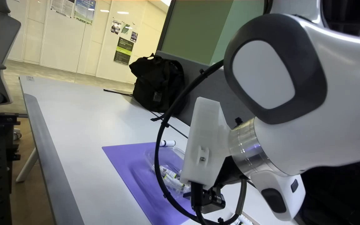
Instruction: Open the lid on the clear container
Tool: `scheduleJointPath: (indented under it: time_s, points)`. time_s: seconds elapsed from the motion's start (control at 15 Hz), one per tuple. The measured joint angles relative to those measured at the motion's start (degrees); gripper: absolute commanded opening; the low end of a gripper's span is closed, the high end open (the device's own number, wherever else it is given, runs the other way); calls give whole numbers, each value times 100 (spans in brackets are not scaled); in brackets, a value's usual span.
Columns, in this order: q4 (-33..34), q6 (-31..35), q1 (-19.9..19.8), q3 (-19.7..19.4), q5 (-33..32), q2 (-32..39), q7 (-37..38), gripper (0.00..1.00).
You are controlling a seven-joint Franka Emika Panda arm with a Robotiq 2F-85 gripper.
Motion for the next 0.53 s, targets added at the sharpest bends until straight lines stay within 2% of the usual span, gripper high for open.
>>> scheduleJointPath:
  time_s: [0.53]
  points:
    - [0, 82, 103, 100, -168, 20, 191, 100]
